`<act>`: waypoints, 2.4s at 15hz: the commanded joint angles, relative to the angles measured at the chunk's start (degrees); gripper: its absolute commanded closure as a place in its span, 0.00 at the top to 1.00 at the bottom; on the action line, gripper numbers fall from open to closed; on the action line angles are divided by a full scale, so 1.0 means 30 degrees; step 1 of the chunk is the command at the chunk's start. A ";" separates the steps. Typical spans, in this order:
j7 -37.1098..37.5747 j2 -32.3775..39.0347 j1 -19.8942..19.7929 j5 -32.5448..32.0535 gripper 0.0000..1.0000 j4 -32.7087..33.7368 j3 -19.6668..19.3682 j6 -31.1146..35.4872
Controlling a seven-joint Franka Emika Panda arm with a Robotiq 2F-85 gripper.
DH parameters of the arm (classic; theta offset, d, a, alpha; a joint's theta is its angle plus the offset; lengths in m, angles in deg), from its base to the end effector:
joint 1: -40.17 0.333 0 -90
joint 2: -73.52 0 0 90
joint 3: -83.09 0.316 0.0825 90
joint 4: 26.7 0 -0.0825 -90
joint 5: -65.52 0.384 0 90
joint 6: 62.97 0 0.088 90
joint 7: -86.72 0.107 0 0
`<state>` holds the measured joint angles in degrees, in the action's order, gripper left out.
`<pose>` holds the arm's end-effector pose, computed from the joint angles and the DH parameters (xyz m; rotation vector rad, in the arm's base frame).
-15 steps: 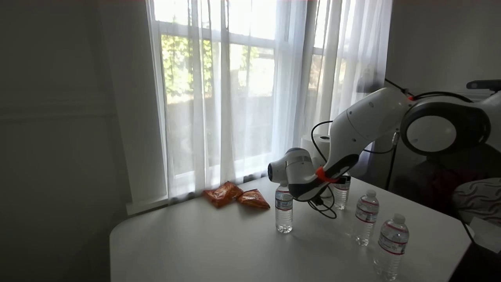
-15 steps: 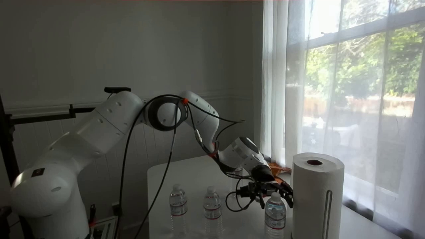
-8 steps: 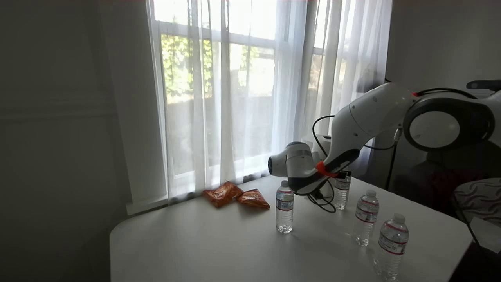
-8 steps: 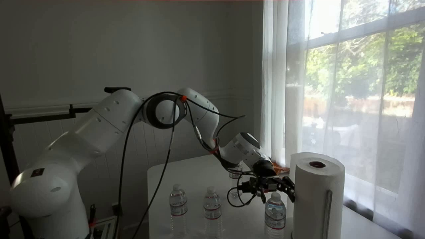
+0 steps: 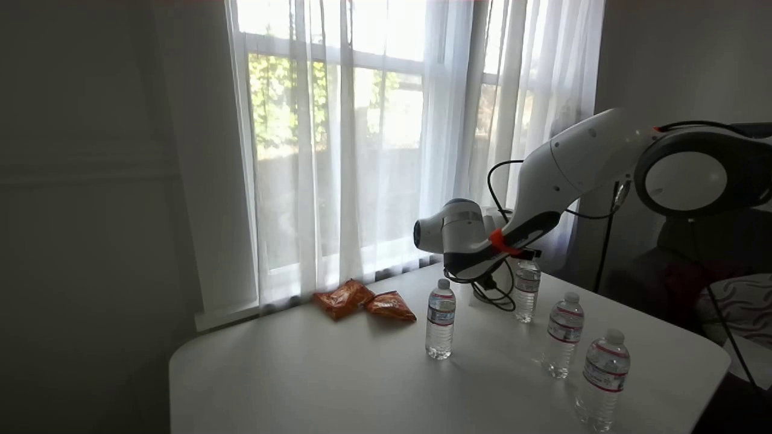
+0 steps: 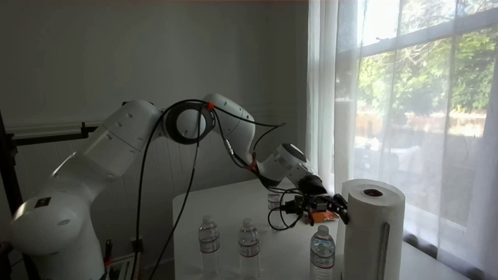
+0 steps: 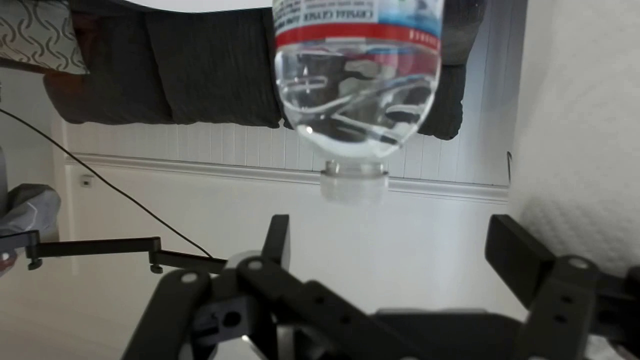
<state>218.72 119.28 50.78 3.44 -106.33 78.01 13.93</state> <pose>0.6704 -0.0321 0.2646 1.0362 -1.5310 0.8959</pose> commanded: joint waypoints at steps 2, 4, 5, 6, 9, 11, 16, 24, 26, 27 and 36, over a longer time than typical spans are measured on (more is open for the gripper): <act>-0.0609 -0.2028 -0.0606 0.0499 1.00 -0.1150 0.0685 0.0164; -0.1289 -0.2790 -0.0826 0.0937 1.00 -0.1446 0.0937 0.0179; -0.1660 -0.3173 -0.0930 0.1190 1.00 -0.1566 0.1028 0.0159; -0.1853 -0.3659 -0.1050 0.1422 1.00 -0.1795 0.1117 0.0295; -0.2620 -0.4980 -0.1413 0.2369 1.00 -0.2208 0.1343 0.0695; -0.2968 -0.5793 -0.1569 0.2950 1.00 -0.2512 0.1399 0.0875; -0.3924 -0.7619 -0.1915 0.4199 1.00 -0.3414 0.1504 0.2133; -0.5253 -1.0647 -0.2281 0.5667 1.00 -0.5772 0.1489 0.5595; -0.5930 -1.1442 -0.2437 0.6174 1.00 -0.6444 0.1478 0.6726; -0.6271 -1.1830 -0.2497 0.6435 1.00 -0.6774 0.1454 0.7240; -1.1263 -1.4438 -0.3433 1.0014 1.00 -0.9047 0.1131 1.1297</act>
<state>190.75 80.21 41.96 28.54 -129.02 81.54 43.11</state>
